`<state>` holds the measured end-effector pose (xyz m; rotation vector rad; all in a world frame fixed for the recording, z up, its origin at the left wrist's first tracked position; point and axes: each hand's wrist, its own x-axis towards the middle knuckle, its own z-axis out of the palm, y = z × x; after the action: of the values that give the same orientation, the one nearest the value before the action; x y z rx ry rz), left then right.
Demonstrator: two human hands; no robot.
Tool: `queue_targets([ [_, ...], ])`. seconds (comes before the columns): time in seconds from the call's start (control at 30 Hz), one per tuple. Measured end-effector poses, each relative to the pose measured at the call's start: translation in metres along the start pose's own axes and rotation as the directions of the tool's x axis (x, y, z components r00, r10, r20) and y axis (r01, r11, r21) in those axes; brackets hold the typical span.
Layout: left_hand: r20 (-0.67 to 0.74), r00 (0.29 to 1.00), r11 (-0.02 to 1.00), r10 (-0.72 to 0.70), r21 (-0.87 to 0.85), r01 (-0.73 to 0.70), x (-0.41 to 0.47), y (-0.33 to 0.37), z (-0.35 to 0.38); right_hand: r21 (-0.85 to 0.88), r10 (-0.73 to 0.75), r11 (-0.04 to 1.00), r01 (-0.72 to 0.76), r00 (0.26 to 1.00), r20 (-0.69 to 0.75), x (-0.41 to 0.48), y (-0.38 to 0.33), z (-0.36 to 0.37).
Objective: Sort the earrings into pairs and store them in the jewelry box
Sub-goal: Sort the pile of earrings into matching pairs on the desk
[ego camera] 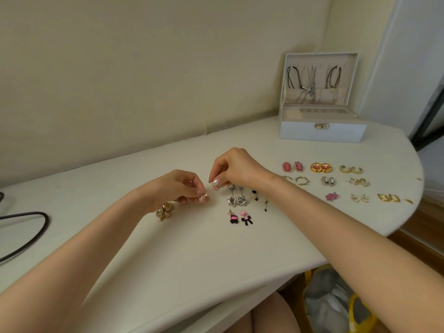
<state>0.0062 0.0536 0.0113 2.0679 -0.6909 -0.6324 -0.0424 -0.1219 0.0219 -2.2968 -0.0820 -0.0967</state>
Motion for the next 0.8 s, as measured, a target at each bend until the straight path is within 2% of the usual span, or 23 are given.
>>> queue_targets([
  [0.2,0.056,0.996,0.97,-0.065,-0.231,0.076,0.0,-0.001,0.002,-0.009,-0.002,1.0,0.002,1.0,0.008,-0.003,0.003,0.0],
  [0.3,0.014,0.997,0.965,-0.072,-0.251,0.073,0.0,-0.001,0.002,0.005,0.001,1.0,-0.001,1.0,0.006,-0.003,0.002,-0.001],
  [0.4,-0.08,0.995,0.99,-0.064,-0.128,0.054,0.001,0.0,0.003,0.021,0.007,1.0,-0.007,1.0,0.003,-0.003,0.001,-0.001],
  [0.5,-0.135,0.991,0.998,0.004,0.059,0.004,0.003,0.002,0.005,0.015,0.003,1.0,-0.003,1.0,-0.007,-0.002,0.001,-0.002],
  [0.63,-0.179,0.982,0.946,0.06,0.324,0.001,0.007,0.004,0.007,0.026,0.012,1.0,-0.012,1.0,-0.008,-0.003,0.001,-0.002],
  [0.7,-0.193,0.981,0.914,0.037,0.402,0.045,0.009,0.005,0.006,0.032,0.019,0.999,-0.018,1.0,-0.009,-0.002,0.002,-0.002],
  [0.8,-0.181,0.981,0.869,-0.071,0.472,0.15,0.01,0.012,0.001,0.029,0.025,0.999,-0.024,1.0,-0.01,-0.001,0.004,-0.003],
])
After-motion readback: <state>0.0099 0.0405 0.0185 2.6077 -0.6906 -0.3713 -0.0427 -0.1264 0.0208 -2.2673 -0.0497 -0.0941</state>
